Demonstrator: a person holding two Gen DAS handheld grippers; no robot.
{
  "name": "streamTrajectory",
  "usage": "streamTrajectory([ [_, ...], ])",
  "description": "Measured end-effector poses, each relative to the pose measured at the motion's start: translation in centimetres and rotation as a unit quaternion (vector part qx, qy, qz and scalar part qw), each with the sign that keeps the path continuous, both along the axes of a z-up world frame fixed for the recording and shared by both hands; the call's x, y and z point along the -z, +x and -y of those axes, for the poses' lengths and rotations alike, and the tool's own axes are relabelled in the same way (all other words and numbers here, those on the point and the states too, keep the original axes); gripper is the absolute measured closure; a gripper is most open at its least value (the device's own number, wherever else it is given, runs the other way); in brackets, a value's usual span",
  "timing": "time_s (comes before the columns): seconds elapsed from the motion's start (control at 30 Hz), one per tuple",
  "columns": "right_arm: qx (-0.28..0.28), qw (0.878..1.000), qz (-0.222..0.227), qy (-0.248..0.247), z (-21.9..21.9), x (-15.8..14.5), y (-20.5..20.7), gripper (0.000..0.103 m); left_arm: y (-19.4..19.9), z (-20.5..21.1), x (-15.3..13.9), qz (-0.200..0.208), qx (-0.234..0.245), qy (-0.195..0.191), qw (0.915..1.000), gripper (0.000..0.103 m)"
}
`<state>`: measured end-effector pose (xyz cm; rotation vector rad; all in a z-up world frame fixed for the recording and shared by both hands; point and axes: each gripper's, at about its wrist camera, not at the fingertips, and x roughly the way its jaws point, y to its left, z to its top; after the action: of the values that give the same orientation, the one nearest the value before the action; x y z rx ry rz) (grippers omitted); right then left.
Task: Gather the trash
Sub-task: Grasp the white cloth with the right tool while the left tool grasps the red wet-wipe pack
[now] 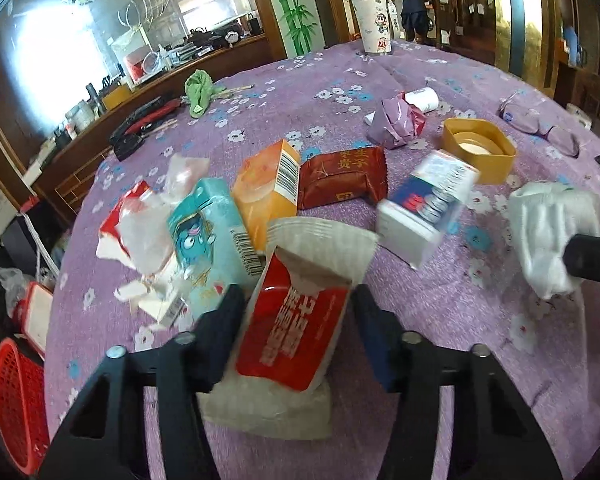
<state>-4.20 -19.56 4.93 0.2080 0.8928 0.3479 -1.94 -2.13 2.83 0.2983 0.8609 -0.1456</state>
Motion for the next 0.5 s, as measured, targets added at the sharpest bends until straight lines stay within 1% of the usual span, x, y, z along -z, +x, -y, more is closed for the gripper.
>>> streamTrajectory([
  [0.03,-0.002,1.000,0.000,-0.001,-0.1,0.0,-0.1,0.079,-0.3,-0.4,-0.2,-0.005,-0.001,-0.014,0.9999,0.061],
  [0.1,-0.006,1.000,0.001,-0.002,-0.4,0.0,-0.2,0.079,-1.0,-1.3,-0.2,-0.014,-0.004,-0.034,0.9993,0.061],
  [0.17,-0.012,1.000,0.001,-0.004,-0.8,0.0,-0.3,0.079,-1.6,-2.1,-0.3,-0.015,-0.006,-0.039,0.9991,0.060],
  [0.27,-0.018,1.000,0.001,-0.004,-1.4,0.0,-0.3,0.079,-1.5,-2.8,-0.2,-0.020,-0.006,-0.048,0.9986,0.055],
  [0.3,-0.019,1.000,0.002,-0.004,-1.6,0.0,-0.3,0.079,-1.3,-2.9,0.0,-0.023,-0.012,-0.046,0.9986,0.050],
  [0.33,-0.021,1.000,0.003,-0.005,-1.8,0.0,-0.4,0.079,-1.0,-3.0,0.2,-0.028,-0.016,-0.046,0.9984,0.047],
  [0.43,-0.023,1.000,0.001,-0.010,-2.1,0.1,-0.3,0.079,-0.5,-3.0,1.1,-0.045,-0.021,-0.050,0.9975,0.047],
  [0.5,-0.025,1.000,-0.001,-0.016,-2.4,0.3,-0.3,0.079,-0.5,-3.2,1.2,-0.043,-0.027,-0.061,0.9969,0.048],
])
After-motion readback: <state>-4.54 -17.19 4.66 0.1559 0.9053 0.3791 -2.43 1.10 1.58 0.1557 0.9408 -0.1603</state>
